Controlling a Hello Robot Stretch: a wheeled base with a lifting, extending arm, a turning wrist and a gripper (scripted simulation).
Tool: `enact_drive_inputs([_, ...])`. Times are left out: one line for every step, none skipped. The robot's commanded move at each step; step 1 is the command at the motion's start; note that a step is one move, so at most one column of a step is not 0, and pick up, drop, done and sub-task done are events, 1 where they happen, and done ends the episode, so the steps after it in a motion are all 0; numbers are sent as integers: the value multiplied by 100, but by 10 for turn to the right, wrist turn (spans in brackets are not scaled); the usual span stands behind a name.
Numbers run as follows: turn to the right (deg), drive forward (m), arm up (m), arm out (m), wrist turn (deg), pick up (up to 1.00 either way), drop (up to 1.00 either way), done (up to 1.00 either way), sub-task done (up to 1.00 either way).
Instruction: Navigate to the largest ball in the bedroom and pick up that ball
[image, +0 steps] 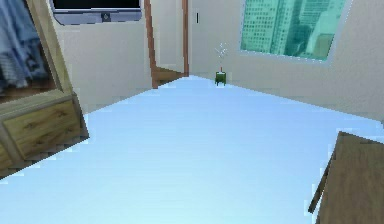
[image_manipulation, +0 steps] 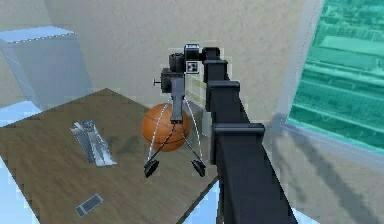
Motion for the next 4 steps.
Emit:
enact_drive_inputs([0, 0, 0, 0, 450, 0, 0, 0, 0])
enact_drive_inputs([0, 0, 0, 0, 450, 0, 0, 0, 0])
enact_drive_inputs([0, 0, 0, 0, 450, 0, 0, 0, 0])
enact_drive_inputs([0, 0, 0, 0, 210, 0, 0, 0, 0])
